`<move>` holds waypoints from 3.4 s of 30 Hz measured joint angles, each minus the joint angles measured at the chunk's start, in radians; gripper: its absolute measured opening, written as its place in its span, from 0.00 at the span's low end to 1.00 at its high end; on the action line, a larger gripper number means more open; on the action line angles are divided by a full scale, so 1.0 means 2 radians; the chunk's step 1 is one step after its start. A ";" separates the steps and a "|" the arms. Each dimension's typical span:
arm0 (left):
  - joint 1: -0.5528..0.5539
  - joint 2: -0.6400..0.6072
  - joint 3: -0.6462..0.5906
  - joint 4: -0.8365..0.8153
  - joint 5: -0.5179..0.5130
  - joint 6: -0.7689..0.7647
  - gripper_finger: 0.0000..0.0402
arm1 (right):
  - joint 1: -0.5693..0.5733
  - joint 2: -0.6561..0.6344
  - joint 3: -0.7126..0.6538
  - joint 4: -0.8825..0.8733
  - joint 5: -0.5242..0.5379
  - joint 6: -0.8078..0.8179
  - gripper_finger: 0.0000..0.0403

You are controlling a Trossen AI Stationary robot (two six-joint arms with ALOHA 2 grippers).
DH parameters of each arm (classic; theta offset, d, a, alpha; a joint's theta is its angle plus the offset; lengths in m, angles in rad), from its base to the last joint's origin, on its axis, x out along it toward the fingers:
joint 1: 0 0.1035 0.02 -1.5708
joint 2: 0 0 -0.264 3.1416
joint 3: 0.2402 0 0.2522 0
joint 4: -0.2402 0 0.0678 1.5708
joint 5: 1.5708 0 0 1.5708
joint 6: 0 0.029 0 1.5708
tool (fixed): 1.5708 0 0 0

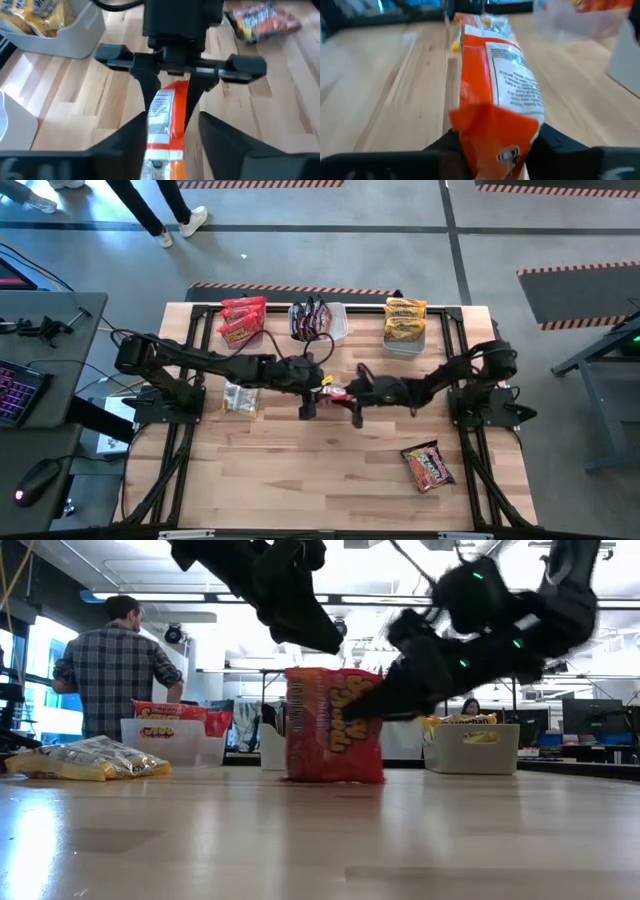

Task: Sort Maruchan noodles
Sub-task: Put the orange noodle pack into the transparent bin

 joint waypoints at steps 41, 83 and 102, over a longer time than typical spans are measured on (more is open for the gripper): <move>0.000 -0.038 -0.055 -0.067 -0.015 -0.019 0.20 | -0.006 -0.186 0.069 -0.318 0.034 -0.045 0.59; 0.007 -0.139 -0.254 0.539 -0.018 -0.006 0.20 | -0.048 -0.174 0.016 0.095 -0.096 0.021 0.44; 0.007 -0.140 -0.254 0.540 -0.034 -0.005 0.30 | -0.061 -0.174 0.037 0.067 -0.104 -0.002 0.31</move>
